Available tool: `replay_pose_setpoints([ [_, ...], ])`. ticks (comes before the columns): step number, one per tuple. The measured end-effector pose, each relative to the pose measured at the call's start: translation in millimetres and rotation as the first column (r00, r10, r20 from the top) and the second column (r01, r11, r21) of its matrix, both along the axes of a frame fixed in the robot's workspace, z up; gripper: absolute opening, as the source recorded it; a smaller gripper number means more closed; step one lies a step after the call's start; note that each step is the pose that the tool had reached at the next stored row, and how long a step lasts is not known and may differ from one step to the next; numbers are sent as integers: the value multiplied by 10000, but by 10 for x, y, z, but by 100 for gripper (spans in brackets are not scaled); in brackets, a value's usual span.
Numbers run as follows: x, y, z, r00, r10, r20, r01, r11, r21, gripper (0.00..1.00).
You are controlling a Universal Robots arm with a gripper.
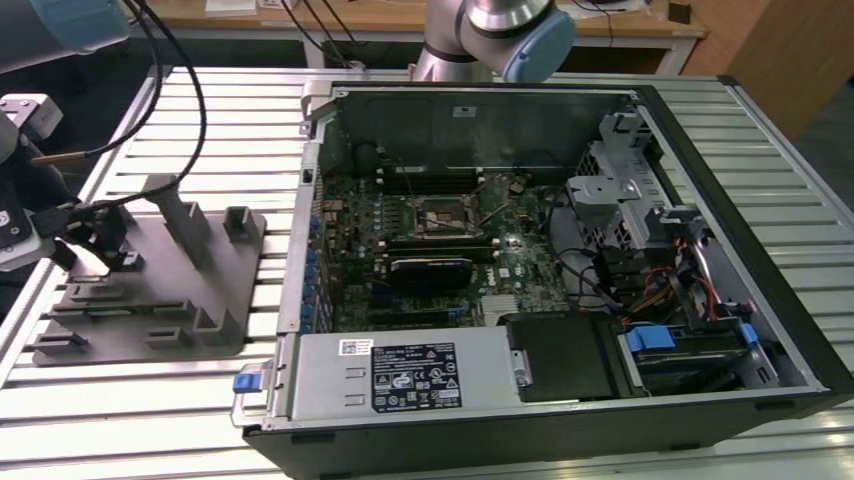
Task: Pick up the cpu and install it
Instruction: 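Pick up the cpu and move it towards the insertion slot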
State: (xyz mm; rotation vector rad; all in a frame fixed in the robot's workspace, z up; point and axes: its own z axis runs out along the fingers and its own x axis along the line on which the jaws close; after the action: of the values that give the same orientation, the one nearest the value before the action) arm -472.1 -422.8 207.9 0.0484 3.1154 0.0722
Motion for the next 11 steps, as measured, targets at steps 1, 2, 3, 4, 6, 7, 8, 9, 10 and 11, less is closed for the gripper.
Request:
replay_pose_setpoints([
  [1,0,0,18,10000,0,0,0,10000,0,55],
  [2,0,0,36,10000,0,0,0,10000,0,55],
  [3,0,0,53,10000,0,0,0,10000,0,55],
  [4,0,0,70,10000,0,0,0,10000,0,55],
  [6,0,0,107,10000,0,-1,0,10000,0,55],
  [7,0,0,124,10000,0,0,0,10000,0,55],
  [8,0,0,142,10000,0,0,0,10000,0,55],
  [9,0,0,161,10000,0,0,0,10000,0,55],
  [10,0,0,178,10000,0,0,0,10000,0,55],
  [11,0,0,196,10000,0,0,0,10000,0,55],
])
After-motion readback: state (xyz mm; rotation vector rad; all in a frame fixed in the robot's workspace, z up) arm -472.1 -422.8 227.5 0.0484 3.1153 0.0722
